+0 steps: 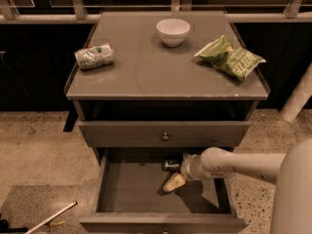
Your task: Pick redbull can from middle drawer and place on counter
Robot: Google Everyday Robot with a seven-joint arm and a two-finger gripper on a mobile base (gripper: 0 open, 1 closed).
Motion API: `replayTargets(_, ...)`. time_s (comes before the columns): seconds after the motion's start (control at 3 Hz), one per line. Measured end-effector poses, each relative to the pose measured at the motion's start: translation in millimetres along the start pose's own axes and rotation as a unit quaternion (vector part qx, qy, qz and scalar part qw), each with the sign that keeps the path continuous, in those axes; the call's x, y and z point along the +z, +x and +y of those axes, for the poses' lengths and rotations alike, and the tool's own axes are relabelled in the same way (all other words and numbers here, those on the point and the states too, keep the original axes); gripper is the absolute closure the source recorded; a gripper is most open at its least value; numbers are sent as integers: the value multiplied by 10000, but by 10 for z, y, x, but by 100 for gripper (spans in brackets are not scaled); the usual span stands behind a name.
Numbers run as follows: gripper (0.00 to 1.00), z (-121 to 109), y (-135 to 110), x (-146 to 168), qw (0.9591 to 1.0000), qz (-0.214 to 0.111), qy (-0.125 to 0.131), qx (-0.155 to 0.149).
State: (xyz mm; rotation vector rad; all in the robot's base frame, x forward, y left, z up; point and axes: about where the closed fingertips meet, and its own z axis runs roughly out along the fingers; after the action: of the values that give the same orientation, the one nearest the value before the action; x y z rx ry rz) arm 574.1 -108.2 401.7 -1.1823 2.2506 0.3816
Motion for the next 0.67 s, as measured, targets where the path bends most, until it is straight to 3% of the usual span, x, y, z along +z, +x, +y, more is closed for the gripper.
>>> replayTargets(0.67, 0, -1, 111, 285, 9995, 142, -198, 199)
